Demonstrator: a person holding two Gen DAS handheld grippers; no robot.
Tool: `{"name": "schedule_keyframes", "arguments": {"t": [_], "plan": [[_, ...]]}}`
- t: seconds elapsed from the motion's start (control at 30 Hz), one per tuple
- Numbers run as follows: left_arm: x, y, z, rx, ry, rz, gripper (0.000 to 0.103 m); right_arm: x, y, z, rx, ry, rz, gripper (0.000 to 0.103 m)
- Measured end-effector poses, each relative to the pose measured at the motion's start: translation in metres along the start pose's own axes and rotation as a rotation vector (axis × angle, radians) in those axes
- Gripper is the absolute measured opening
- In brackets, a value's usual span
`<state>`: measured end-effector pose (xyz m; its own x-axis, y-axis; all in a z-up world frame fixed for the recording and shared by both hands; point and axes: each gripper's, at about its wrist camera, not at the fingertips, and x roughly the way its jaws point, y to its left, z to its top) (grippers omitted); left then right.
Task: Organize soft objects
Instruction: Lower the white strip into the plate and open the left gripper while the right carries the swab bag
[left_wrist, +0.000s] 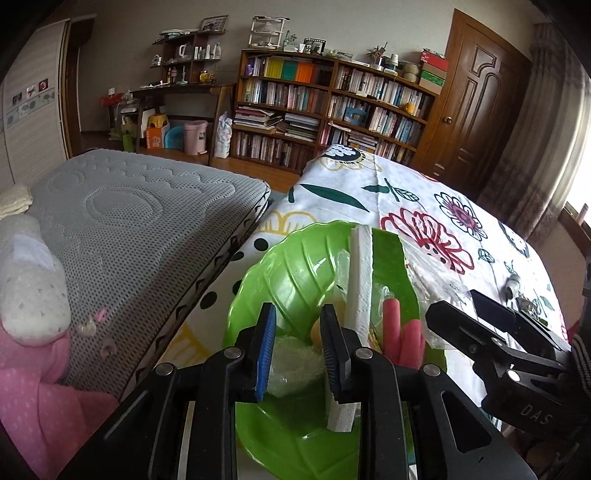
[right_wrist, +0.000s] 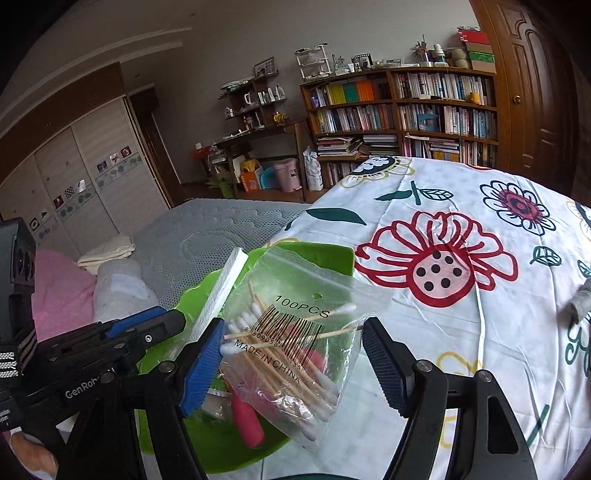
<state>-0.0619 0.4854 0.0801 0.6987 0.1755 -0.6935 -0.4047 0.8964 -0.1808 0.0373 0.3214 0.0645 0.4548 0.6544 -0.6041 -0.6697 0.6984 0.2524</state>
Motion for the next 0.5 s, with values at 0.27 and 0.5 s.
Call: {"name": "schedule_keyframes", "arguments": {"t": [0.27, 0.5], "plan": [[-0.003, 0.013, 0.001, -0.020, 0.000, 0.012, 0.026, 0.024, 0.012, -0.002, -0.036, 0.055, 0.014, 0.078], [-0.002, 0.021, 0.001, -0.029, 0.003, 0.025, 0.026, 0.036, 0.012, -0.004, -0.044, 0.076, 0.018, 0.078]]}}
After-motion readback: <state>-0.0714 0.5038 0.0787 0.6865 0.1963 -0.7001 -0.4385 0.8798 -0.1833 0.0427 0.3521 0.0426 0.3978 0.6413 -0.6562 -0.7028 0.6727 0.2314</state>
